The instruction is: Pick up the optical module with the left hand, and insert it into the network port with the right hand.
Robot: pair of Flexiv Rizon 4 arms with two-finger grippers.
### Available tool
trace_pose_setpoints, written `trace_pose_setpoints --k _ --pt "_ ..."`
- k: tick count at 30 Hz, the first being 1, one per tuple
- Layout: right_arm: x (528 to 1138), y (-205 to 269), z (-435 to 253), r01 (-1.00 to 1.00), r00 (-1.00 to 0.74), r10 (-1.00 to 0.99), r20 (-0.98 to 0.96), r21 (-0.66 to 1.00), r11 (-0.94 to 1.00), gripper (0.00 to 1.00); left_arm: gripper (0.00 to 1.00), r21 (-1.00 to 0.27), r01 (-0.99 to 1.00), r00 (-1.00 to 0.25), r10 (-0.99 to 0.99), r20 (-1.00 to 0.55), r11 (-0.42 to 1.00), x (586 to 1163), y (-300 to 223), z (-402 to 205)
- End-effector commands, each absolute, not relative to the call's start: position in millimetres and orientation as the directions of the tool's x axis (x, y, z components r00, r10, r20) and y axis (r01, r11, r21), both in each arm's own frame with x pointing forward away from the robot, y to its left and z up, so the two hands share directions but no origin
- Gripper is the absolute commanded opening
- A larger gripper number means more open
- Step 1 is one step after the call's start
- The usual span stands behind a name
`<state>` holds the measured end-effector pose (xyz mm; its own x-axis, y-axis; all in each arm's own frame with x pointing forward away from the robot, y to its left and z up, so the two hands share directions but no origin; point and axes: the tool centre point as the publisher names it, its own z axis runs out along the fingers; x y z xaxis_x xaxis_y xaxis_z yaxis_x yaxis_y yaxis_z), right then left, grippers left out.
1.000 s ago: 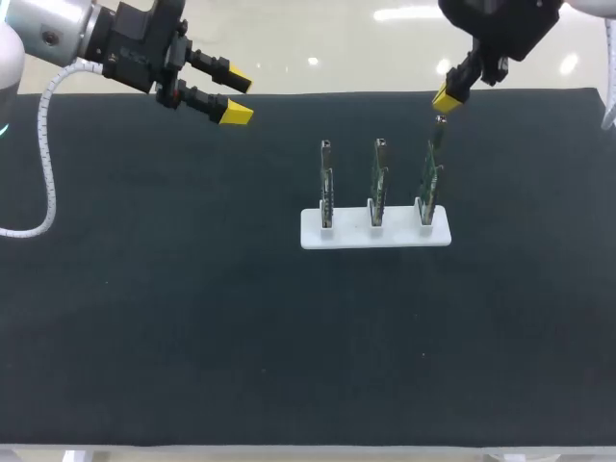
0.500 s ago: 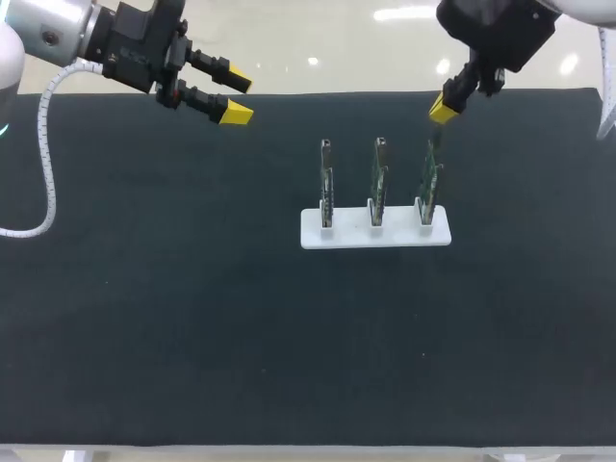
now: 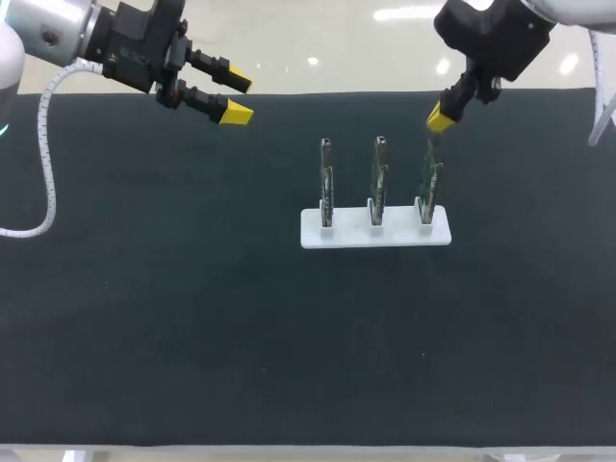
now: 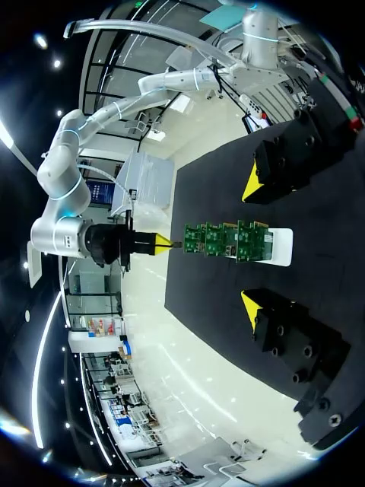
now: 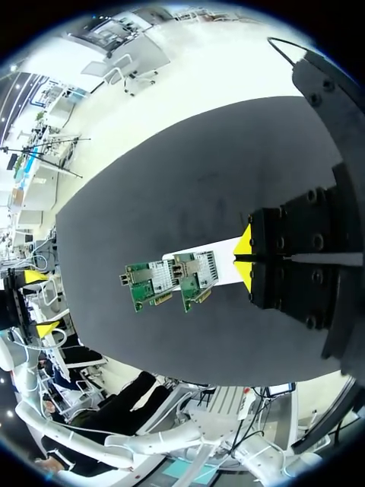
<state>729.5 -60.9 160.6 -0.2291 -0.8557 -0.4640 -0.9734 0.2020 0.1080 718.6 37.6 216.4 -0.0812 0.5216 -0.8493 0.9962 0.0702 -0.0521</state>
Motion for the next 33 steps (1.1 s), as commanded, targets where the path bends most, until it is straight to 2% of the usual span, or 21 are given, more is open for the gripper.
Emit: trace_pose_setpoints --k 1,22,33 --pt "734 -59 155 -0.973 -0.23 -0.853 -0.469 0.122 0.196 0.0 1.0 -0.052 0.996 -0.083 0.524 -0.848 0.073 718 37 217" --pt "728 -57 138 -0.968 -0.248 -0.841 -0.482 0.159 0.194 0.0 1.0 -0.052 0.996 -0.083 0.524 -0.848 0.073 718 37 217" --pt "727 -62 178 -0.976 -0.217 -0.856 -0.469 0.079 0.205 0.0 1.0 -0.052 0.996 -0.083 0.524 -0.848 0.073 718 37 217"
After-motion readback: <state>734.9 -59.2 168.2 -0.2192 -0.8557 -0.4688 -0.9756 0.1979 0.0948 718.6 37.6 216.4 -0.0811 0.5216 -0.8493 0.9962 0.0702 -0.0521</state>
